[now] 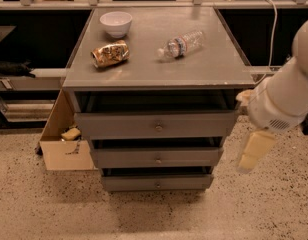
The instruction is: Open bottom drawer
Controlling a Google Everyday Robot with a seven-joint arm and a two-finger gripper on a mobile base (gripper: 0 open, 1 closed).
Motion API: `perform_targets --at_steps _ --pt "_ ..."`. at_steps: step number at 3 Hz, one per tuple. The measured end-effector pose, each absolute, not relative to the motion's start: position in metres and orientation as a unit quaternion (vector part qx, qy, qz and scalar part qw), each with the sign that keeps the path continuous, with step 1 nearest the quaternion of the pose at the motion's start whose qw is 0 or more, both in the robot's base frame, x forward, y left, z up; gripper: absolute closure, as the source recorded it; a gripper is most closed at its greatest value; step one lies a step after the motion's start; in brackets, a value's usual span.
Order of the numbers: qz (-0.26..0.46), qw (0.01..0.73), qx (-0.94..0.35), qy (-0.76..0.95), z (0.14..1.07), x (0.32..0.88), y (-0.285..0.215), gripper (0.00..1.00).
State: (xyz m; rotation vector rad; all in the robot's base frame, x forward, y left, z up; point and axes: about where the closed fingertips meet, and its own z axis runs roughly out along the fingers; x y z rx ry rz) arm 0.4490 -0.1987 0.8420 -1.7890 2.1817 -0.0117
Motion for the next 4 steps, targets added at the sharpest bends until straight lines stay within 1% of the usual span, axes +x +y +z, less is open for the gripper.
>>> perform_targets --at_steps 1,2,3,4 --pt "0.043 0.154 -0.643 0.749 0.720 0.457 -0.175 0.00" --pt "0.037 0.163 -0.641 0.749 0.725 0.461 -0.174 0.00" --pt "0.042 0.137 -0.665 0.733 0.682 0.464 -0.165 0.00" --pt "0.067 0.116 -0.700 0.702 0.603 0.453 -0.150 0.00"
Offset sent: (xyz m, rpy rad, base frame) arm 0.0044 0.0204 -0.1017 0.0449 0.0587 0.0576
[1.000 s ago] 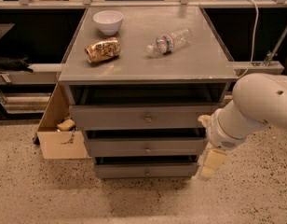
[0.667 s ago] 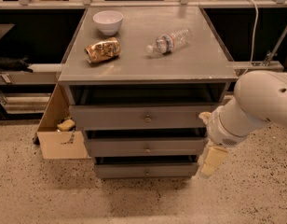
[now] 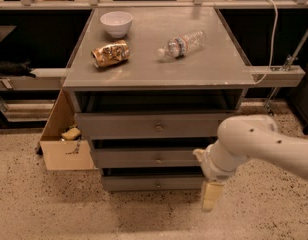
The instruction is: Open bottom drawer
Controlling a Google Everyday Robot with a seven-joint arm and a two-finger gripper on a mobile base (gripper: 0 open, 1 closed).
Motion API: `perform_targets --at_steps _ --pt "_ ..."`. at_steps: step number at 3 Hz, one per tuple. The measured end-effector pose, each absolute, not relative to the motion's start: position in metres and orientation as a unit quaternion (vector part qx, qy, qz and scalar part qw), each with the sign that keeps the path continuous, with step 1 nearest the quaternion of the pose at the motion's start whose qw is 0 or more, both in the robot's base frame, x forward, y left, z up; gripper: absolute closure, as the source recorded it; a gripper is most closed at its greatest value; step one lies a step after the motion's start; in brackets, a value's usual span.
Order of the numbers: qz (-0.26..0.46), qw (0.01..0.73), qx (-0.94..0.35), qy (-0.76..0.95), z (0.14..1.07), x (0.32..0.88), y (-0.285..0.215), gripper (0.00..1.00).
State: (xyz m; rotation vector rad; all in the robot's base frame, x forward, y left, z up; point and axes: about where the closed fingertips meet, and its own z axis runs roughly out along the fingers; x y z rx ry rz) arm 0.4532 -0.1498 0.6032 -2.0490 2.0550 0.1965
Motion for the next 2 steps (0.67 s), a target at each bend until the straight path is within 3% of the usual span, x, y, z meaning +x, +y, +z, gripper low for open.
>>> perform_targets --at_steps 1,2 --pt "0.103 0.115 -0.730 0.666 0.4968 0.4342 -0.1299 0.00" --pt "0.103 0.115 -0.730 0.666 0.4968 0.4341 -0.1299 0.00"
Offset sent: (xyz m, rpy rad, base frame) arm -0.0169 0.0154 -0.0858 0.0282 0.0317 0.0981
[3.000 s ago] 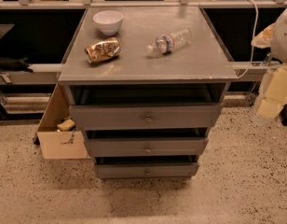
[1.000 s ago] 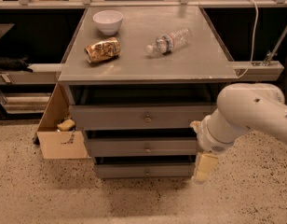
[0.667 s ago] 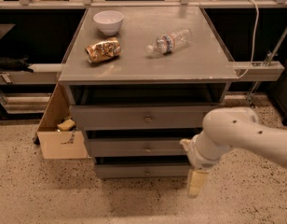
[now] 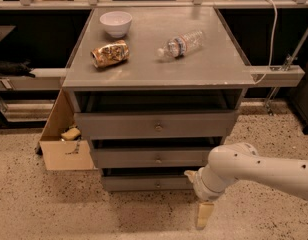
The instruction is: Open bottom drawer
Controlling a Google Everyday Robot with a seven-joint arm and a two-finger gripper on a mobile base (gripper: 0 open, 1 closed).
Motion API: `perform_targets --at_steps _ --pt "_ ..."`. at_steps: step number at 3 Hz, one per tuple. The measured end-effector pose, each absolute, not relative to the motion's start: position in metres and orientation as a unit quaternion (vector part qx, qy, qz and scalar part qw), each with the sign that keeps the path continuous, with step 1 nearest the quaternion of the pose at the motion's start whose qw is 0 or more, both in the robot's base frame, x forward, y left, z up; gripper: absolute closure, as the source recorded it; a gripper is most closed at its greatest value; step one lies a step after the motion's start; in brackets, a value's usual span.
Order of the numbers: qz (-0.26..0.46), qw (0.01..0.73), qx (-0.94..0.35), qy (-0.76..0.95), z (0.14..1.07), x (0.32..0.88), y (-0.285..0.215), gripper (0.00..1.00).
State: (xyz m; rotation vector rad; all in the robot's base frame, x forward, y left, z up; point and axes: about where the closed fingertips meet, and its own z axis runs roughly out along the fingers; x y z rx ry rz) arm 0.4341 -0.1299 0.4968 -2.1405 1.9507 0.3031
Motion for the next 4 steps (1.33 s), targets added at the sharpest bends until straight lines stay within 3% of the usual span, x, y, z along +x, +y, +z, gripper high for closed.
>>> perform_targets --at_steps 4 --pt "0.110 0.125 -0.729 0.664 0.280 0.490 -0.132 0.00"
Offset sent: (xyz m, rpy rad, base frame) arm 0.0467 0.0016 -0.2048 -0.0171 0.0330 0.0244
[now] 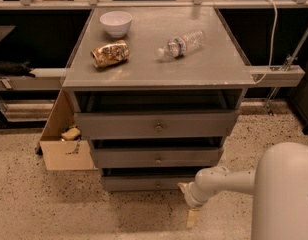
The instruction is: Open bottom drawer
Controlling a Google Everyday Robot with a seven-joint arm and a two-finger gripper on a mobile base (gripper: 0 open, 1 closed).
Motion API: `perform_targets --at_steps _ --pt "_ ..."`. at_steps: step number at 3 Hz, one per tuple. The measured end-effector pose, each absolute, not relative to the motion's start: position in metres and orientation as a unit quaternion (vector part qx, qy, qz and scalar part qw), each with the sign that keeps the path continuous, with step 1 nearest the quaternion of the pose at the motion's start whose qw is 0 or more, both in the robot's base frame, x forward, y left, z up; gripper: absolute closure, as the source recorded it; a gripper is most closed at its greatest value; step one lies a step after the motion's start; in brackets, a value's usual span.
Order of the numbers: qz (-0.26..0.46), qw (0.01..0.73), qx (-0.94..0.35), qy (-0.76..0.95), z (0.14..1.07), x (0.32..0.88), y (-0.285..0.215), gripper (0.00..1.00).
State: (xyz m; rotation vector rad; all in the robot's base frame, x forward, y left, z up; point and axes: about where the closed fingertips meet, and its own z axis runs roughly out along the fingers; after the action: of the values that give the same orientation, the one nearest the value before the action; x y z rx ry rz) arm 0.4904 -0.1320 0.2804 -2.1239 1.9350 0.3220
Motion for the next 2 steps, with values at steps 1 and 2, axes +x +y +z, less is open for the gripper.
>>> perform_targets --at_steps 1,2 --pt "0.115 0.159 -0.721 0.664 0.249 0.520 -0.128 0.00" --pt "0.115 0.183 -0.718 0.662 0.241 0.542 -0.124 0.00"
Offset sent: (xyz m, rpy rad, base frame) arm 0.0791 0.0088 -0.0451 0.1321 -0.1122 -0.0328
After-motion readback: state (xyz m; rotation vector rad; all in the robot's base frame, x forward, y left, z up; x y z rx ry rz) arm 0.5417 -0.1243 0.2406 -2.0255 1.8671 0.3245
